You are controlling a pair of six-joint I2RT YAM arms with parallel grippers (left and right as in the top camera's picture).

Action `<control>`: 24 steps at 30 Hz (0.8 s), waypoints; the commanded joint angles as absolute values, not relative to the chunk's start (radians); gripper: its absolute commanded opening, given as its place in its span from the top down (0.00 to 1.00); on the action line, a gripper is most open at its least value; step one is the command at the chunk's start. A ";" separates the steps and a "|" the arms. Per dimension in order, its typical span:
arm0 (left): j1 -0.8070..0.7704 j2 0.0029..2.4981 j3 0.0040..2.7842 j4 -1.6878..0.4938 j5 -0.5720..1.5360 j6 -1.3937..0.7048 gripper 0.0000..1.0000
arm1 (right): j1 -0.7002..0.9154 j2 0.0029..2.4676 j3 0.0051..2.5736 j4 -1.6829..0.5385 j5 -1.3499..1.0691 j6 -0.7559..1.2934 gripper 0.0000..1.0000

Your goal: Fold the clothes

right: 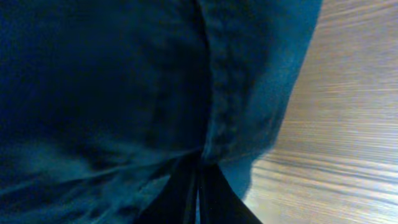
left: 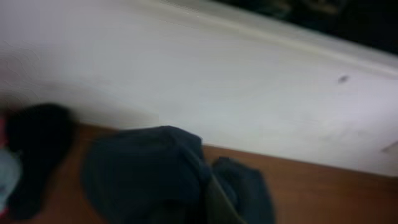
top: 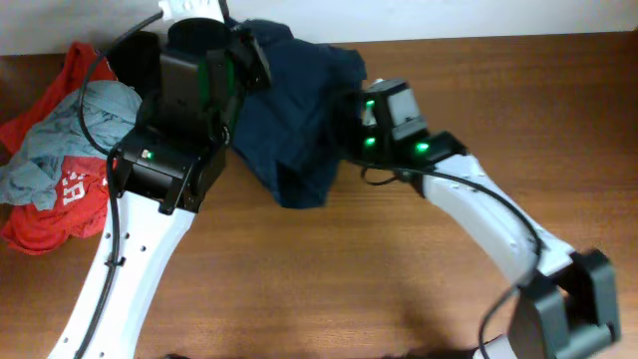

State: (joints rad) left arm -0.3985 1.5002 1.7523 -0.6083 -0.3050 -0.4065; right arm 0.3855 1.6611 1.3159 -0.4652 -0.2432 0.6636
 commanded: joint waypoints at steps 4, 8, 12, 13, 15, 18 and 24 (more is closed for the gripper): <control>-0.350 1.499 1.776 -0.714 -0.371 -0.394 0.53 | 0.263 1.520 1.315 -0.585 -0.285 0.536 0.96; -0.319 1.521 1.776 -0.805 -0.371 -0.394 0.25 | 0.183 1.490 1.315 -0.624 -0.285 0.518 0.96; -0.297 1.553 1.774 -0.883 -0.371 -0.394 0.13 | 0.134 1.490 1.315 -0.641 -0.282 0.500 0.96; -0.296 1.562 1.774 -0.905 -0.371 -0.394 0.13 | 0.128 1.490 1.315 -0.646 -0.278 0.496 0.96; -0.296 1.589 1.774 -0.957 -0.350 -0.387 0.07 | 0.119 1.490 1.315 -0.648 -0.273 0.480 0.96; -0.296 1.618 1.774 -1.010 -0.258 -0.327 0.07 | 0.115 1.490 1.315 -0.650 -0.250 0.478 0.96; -0.299 1.688 1.773 -1.131 -0.027 -0.162 0.08 | 0.115 1.491 1.315 -0.670 -0.205 0.471 0.96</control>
State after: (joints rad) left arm -0.2996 1.6482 1.7599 -1.0817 -0.1814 -0.2863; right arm 0.1230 1.5127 1.3159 -0.6682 -0.2466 0.4892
